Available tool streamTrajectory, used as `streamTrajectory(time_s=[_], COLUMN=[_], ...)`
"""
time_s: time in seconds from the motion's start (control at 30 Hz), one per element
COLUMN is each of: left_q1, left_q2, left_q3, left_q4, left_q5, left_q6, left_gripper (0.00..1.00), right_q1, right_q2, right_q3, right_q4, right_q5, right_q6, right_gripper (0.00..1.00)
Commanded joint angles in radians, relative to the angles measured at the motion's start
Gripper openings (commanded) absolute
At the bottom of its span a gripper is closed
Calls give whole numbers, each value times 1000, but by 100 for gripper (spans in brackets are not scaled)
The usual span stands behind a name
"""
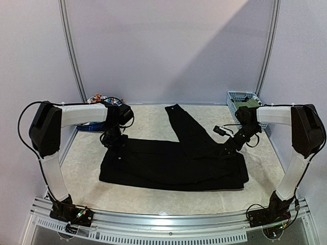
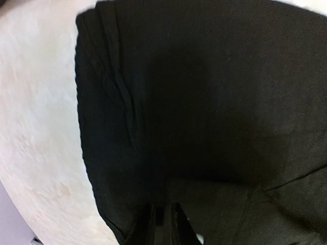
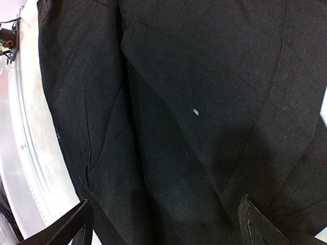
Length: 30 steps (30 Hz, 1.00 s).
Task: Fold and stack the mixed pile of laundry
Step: Adjust the rectangle-folded shirt at the center of the board.
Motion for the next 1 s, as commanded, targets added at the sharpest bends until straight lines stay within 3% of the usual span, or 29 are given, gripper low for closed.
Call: streamTrajectory(time_s=[0.0, 0.1, 0.2, 0.33, 0.4, 0.47, 0.53, 0.77, 0.97], left_q1=[23, 30, 31, 32, 32, 33, 36, 66, 75], left_q2=[-125, -305, -490, -629, -655, -649, -630, -558, -485], left_q3=[-50, -212, -451, -727, -810, -843, -856, -928, -913], left_q4=[88, 243, 427, 694, 792, 833, 851, 1032, 1025], left_q5=[37, 80, 166, 325, 344, 341, 343, 378, 378], left_q6=[-39, -91, -135, -224, -254, -261, -260, -279, -281], left_gripper=[26, 36, 41, 44, 46, 46, 46, 44, 43], right_q1=[38, 82, 112, 106, 95, 129, 196, 327, 358], right_q2=[-36, -77, -179, -213, -115, 64, 208, 263, 382], right_q3=[49, 39, -34, -22, 120, 313, 406, 401, 461], right_q4=[55, 149, 350, 538, 434, 206, 83, 102, 44], right_q5=[24, 96, 132, 6, -207, -326, -275, -167, -138], right_q6=[15, 52, 104, 271, 357, 346, 272, 195, 185], right_gripper=[99, 99, 99, 99, 99, 99, 99, 96, 92])
